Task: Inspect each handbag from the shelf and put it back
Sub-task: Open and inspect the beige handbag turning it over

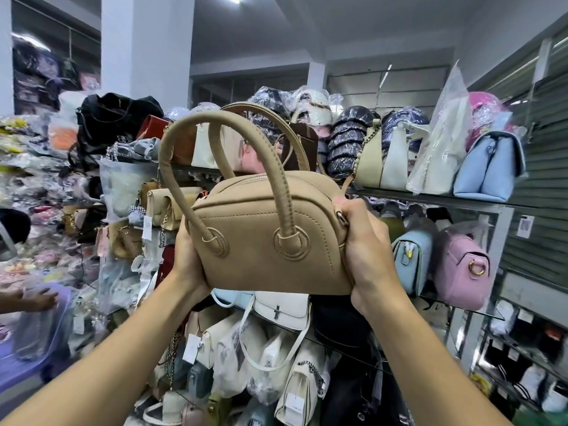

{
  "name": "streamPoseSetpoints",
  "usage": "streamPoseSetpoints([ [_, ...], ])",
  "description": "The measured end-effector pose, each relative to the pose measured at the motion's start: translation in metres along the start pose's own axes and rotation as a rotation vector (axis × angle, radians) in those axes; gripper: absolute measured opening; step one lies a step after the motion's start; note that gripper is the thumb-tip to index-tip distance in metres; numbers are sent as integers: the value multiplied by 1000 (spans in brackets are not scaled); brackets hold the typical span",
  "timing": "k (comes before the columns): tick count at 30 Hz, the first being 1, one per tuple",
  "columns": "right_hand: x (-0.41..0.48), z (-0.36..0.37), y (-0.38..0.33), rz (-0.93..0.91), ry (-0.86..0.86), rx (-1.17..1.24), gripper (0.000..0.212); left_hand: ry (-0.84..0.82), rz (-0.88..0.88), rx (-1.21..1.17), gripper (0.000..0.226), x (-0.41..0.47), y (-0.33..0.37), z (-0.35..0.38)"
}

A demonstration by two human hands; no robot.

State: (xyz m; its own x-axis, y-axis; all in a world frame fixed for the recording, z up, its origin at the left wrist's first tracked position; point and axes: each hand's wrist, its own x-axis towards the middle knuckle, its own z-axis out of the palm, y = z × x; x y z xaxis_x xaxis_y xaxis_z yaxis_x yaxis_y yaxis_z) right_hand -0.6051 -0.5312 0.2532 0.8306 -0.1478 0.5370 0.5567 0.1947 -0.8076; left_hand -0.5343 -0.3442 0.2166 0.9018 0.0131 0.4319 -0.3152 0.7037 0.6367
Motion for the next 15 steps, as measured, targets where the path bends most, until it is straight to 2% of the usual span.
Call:
streamPoseSetpoints([
  [1,-1,2,0,-6,2,-18,37,-16,1,-4,45,0,0,0],
  [3,-1,4,0,-17,30,-41,46,-65,6,-15,52,0,1,-1],
  [7,1,2,3,-32,39,-164,49,-77,-27,-13,60,4,1,-8],
  [9,4,-2,6,-38,15,-293,67,-84,-42,-6,64,5,1,-10],
  [11,4,-5,7,-71,-18,-447,79,-31,-91,5,51,4,1,-11],
  [12,3,-7,6,-94,-38,-515,83,-33,-123,6,51,5,0,-12],
  [14,0,-10,6,-134,-90,-602,83,-11,-215,32,67,9,0,-13],
  [15,0,-11,5,-142,-125,-632,85,17,-261,57,67,9,0,-12],
])
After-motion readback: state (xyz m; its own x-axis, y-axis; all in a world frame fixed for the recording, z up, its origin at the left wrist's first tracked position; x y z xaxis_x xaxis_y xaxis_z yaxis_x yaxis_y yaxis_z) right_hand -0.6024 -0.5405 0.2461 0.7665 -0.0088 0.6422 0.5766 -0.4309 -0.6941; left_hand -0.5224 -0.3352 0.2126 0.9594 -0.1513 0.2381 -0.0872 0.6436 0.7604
